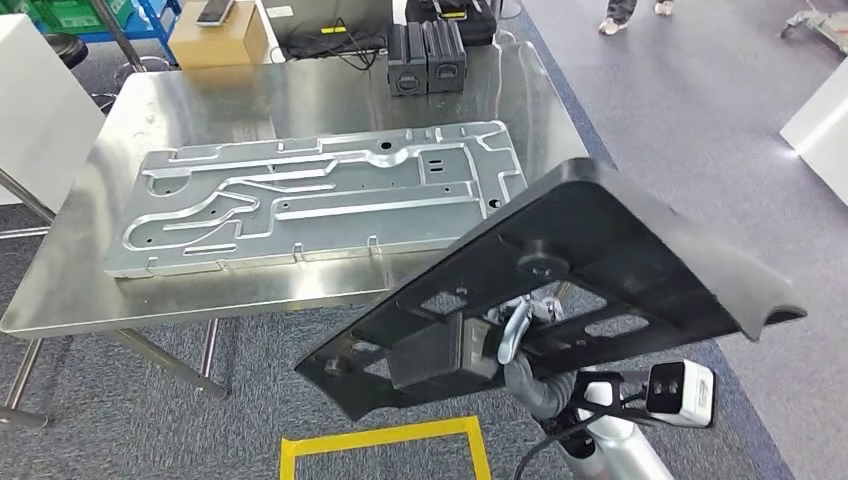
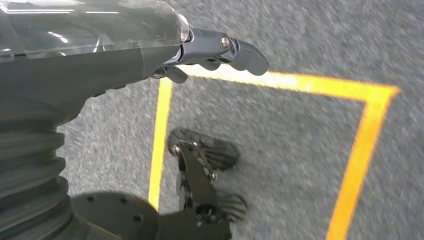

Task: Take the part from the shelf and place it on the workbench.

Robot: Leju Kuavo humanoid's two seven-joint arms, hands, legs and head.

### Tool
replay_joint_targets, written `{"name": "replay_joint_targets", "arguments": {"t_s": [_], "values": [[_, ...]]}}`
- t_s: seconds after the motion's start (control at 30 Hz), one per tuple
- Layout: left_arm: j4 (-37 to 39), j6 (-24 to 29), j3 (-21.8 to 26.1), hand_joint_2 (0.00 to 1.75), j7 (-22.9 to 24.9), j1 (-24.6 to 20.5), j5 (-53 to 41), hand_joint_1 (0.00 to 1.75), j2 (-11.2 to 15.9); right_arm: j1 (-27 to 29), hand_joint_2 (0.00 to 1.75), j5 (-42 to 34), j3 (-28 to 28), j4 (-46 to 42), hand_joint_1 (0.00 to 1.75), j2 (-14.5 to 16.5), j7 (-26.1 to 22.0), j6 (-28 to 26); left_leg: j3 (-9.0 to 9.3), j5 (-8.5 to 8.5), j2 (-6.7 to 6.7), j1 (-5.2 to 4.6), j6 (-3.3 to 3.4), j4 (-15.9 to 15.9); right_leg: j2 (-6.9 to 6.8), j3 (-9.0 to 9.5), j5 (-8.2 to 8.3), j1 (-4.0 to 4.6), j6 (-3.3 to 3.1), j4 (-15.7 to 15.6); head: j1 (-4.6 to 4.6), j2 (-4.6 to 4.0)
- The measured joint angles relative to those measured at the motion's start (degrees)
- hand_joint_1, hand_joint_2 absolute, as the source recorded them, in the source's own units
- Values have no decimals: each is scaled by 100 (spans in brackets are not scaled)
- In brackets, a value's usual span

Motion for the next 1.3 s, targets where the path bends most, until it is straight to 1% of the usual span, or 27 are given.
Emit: {"name": "replay_joint_targets", "arguments": {"t_s": [0.07, 0.1, 0.13, 0.17, 0.2, 0.27, 0.3, 0.33, 0.43, 0.5, 0.57, 0.6, 0.63, 0.67, 0.7, 0.77, 0.8, 0.83, 0.9, 0.97, 1.03, 1.1, 1.13, 1.17, 1.2, 1.27, 1.3], "values": [[0, -13, -1, 175, 5, -5, 0, 0, 0, -32, 175, -45, -8, -7, 175, 0, 13, -7, -471, -278, 1, 11, -40, 733, -5, 111, -98, 12, -32, -5, 1, 0], [0, -16, -1, 175, 6, 2, 4, 0, 1, -31, 175, -46, -10, -18, 175, 0, 19, -20, -686, -404, 1, 14, -47, 994, -1, 172, -148, 18, -35, -5, 0, 0], [0, -17, -1, 175, 4, 12, 13, 0, 2, -17, 175, -18, -13, -40, 175, -1, 22, -45, -825, -441, 1, 15, -46, 1088, 6, 240, -201, 22, -34, -4, 0, 0], [0, -19, 0, 175, 0, 21, 30, 0, 3, 8, 175, 44, -14, -72, 175, -1, 22, -84, -870, -351, 1, 15, -33, 978, 11, 319, -254, 24, -28, -3, 1, 0], [0, -20, 1, 175, -8, 27, 53, 0, 5, 37, 175, 139, -14, -115, 175, -1, 20, -140, -833, -134, 1, 15, -12, 690, 14, 402, -311, 24, -18, -2, 0, 0], [0, -21, 6, 175, -31, 44, 113, 0, 7, 95, 175, 386, -13, -206, 175, -1, 14, -293, -678, 464, 4, -1, 47, -82, 20, 538, -427, 31, 15, 5, 1, 0], [0, -23, 12, 175, -50, 53, 138, 0, 7, 114, 175, 510, -12, -253, 175, -3, 13, -399, -625, 656, 4, -13, 74, -335, 26, 569, -478, 38, 44, 12, 1, 0], [0, -32, 19, 175, -74, 64, 161, 0, 7, 123, 175, 611, -11, -297, 175, -11, 16, -527, -607, 757, 2, -29, 101, -469, 33, 579, -519, 43, 78, 16, 1, 0], [0, -89, 28, 175, -155, 85, 165, 0, 4, -124, 175, 696, -76, -323, 175, -121, 86, -945, -588, 747, -2, -32, 170, -523, 39, 583, -597, 42, 182, 15, 0, 0], [0, -123, 28, 175, -183, 73, 136, 0, -1, -687, 175, 807, -300, -62, 175, -226, 175, -1181, -543, 745, 18, -9, 224, -585, 17, 426, -779, 29, 241, 333, 1, 0], [0, -147, 27, 175, -202, 44, 122, 0, -2, -1312, 175, 1259, -634, 394, 175, -283, 212, -1482, -515, 723, 32, -11, 271, -601, -3, 3, -1075, 15, 286, 1082, 2, 0], [0, -162, 26, 175, -213, 33, 119, 0, -2, -1567, 175, 1607, -782, 647, 175, -296, 214, -1685, -505, 711, 29, -13, 285, -598, -3, -226, -1160, 11, 303, 1441, 2, 0], [0, -181, 26, 175, -229, 28, 112, 0, -2, -1804, 175, 1995, -893, 899, 175, -311, 228, -1922, -491, 696, 21, -13, 293, -594, -4, -392, -1144, 6, 316, 1653, 2, 0], [0, -203, 26, 175, -250, 28, 99, 0, -2, -2042, 175, 2417, -970, 1151, 175, -324, 278, -2208, -472, 679, 10, -13, 294, -585, -5, -459, -1007, 1, 322, 1642, 2, 0], [0, -226, 26, 175, -278, 31, 81, 0, -2, -2299, 175, 2903, -1019, 1410, 175, -335, 372, -2555, -450, 658, 0, -13, 287, -571, -6, -420, -766, -3, 319, 1407, 2, 0], [0, -271, 23, 175, -331, 32, 35, 0, -2, -2865, 175, 3939, -1049, 1915, 175, -356, 672, -3299, -432, 614, -18, -26, 256, -535, -3, -189, -255, 6, 285, 643, 2, 0], [0, -292, 21, 175, -351, 27, 17, 0, 2, -3156, 175, 4489, -1032, 2174, 175, -363, 865, -3647, -446, 603, -25, -35, 234, -517, -1, -98, -121, 18, 255, 349, 1, 0], [0, -308, 16, 175, -363, 21, -4, 0, 7, -3430, 175, 5020, -993, 2431, 175, -368, 1068, -3932, -469, 601, -30, -43, 210, -506, 3, -59, -73, 33, 227, 190, 1, 0], [0, -326, 9, 175, -378, 12, -31, 0, 21, -3909, 175, 5957, -845, 2942, 175, -369, 1425, -4318, -497, 611, -36, -51, 156, -508, 8, -60, -94, 41, 166, 124, 1, 0], [0, -329, 4, 175, -383, 9, -38, 0, 38, -4307, 175, 6493, -650, 3402, 175, -343, 1625, -4431, -536, 542, -27, -45, 90, -414, 3, -41, -77, 14, 100, 90, 1, 0], [0, -329, 0, 175, -383, 4, -16, 0, 49, -4704, 175, 6810, -408, 3905, 175, -226, 1762, -4402, -761, 284, -14, -26, 22, 84, -1, -14, -74, -5, 41, 66, 1, 0], [0, -326, -1, 175, -384, 1, 14, 0, 48, -5045, 175, 7129, -110, 4488, 175, -39, 1890, -4392, -1148, -20, -8, -7, -23, 866, 9, 9, -92, 2, 10, 69, 1, 0], [0, -325, -1, 175, -384, 0, 24, 0, 48, -5151, 175, 7252, 36, 4762, 175, 52, 1933, -4405, -1297, -71, -8, 1, -33, 1128, 11, 29, -105, 7, 5, 70, 1, 0], [0, -323, -1, 175, -386, 0, 28, 0, 48, -5221, 175, 7338, 160, 4995, 175, 134, 1956, -4410, -1350, -13, -7, 5, -37, 1181, 9, 53, -123, 10, 6, 73, 1, 0], [0, -325, -1, 175, -392, 2, 34, 0, 48, -5286, 175, 7417, 270, 5210, 175, 216, 1976, -4383, -1287, 154, -5, 8, -33, 994, 4, 82, -146, 11, 11, 78, 1, 0], [0, -338, -1, 175, -421, 5, 51, 0, 49, -5449, 175, 7643, 499, 5658, 175, 401, 2055, -4192, -929, 580, 7, 8, -7, 189, -6, 139, -202, 15, 33, 88, 2, 0], [0, -351, -1, 175, -448, 4, 58, 0, 49, -5544, 175, 7804, 636, 5913, 175, 519, 2137, -4013, -761, 707, 10, 0, 14, -179, -4, 151, -225, 26, 49, 97, 2, 0]]}}
